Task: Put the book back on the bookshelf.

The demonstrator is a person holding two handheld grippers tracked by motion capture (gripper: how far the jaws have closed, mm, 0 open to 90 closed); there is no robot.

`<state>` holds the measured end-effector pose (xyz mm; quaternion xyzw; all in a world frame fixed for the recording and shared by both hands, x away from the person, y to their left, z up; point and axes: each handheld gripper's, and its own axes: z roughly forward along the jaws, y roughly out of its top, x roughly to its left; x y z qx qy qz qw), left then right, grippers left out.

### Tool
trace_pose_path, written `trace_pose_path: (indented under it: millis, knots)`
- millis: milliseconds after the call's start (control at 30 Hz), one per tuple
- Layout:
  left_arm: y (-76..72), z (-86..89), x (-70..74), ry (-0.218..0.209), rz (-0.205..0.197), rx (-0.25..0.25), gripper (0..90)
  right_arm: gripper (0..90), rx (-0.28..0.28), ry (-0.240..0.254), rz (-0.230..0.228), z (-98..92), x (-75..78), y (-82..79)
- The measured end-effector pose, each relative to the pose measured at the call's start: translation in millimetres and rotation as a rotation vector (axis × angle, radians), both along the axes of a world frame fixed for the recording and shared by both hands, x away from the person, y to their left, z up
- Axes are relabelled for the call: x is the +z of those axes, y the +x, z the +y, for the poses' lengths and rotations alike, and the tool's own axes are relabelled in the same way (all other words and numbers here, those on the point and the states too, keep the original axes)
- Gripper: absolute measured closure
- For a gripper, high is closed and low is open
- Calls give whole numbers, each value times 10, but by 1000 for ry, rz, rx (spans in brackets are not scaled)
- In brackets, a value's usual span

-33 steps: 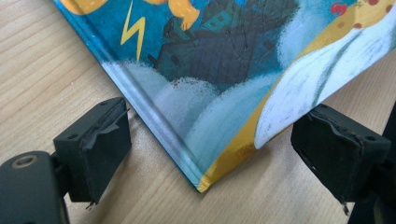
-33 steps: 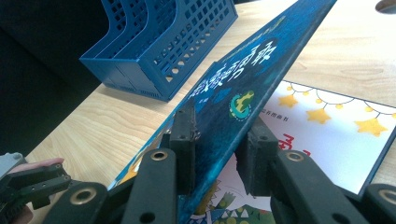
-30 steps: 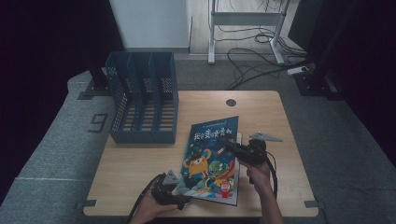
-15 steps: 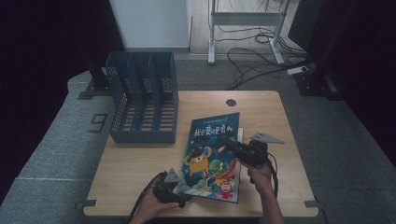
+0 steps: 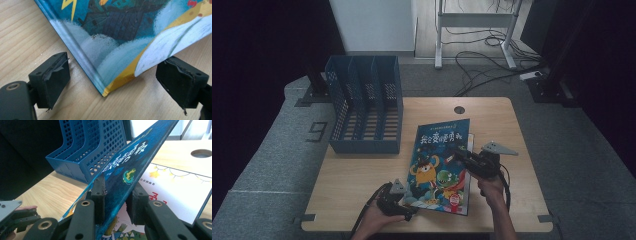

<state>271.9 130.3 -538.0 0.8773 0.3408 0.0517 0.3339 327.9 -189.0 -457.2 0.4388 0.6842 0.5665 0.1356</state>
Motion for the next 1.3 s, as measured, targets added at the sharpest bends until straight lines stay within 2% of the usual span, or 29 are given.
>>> trace_pose_path:
  millis: [300, 533, 900, 1167, 1300]
  knots:
    - [84, -99, 6, 14, 1, 0, 115, 709, -10, -13, -102, -2, 130, -114]
    - [75, -101, 11, 15, 5, 12, 123, 710, -5, -11, -106, -24, 120, -109]
    - [43, -61, 4, -16, 9, 28, 140, 709, -6, -10, -111, -28, 113, -112]
    - [63, -78, 9, -10, 14, 33, 133, 709, -2, -24, -137, -17, 141, -141]
    - [92, -104, 6, -11, 11, 45, 127, 710, -6, -42, -178, -3, 186, -188]
